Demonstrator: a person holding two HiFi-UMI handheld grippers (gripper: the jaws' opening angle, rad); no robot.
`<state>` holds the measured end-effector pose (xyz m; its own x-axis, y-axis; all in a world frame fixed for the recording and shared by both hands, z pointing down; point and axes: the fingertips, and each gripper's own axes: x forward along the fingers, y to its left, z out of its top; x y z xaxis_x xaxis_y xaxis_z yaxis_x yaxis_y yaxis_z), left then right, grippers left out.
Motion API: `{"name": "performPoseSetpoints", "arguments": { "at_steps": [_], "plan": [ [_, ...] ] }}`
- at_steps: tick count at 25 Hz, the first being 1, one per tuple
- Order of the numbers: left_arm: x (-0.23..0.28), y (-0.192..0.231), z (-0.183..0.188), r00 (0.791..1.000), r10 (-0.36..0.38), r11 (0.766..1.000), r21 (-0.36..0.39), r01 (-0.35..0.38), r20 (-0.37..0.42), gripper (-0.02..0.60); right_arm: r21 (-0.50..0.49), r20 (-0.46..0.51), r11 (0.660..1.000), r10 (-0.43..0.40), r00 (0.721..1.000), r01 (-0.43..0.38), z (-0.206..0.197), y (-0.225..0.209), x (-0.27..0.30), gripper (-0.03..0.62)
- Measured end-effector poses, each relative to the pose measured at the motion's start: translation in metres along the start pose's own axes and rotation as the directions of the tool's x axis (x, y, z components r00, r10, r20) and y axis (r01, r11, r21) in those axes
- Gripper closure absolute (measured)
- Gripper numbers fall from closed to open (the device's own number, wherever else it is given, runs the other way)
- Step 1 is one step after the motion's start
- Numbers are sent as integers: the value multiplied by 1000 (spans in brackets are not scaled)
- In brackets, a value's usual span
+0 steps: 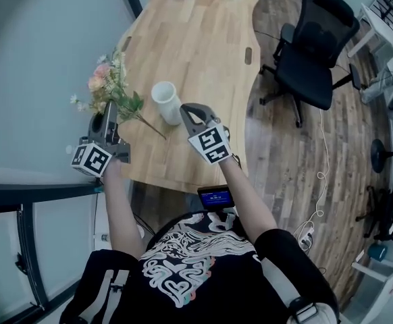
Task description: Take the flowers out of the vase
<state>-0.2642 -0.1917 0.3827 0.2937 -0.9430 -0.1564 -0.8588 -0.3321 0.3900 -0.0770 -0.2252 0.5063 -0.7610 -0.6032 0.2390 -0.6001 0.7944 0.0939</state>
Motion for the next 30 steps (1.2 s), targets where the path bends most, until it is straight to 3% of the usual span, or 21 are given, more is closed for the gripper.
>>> {"name": "performPoseSetpoints", "arguments": {
  "at_steps": [4,15,30],
  "plan": [
    [-5,13,-25,999,25,999,-37,-26,-38,492,-37,-39,999,9,999,-11,-12,5,4,588],
    [-9,36,-95,985,70,990,-108,-87,-155,492,11,-107,1000,26,994,-25,-47,4,6,588],
    [-22,69,-175,945,173,961,-163,-224,-278,491,80,-146,995,73,987,-62,-82,6,14,588]
  ]
}}
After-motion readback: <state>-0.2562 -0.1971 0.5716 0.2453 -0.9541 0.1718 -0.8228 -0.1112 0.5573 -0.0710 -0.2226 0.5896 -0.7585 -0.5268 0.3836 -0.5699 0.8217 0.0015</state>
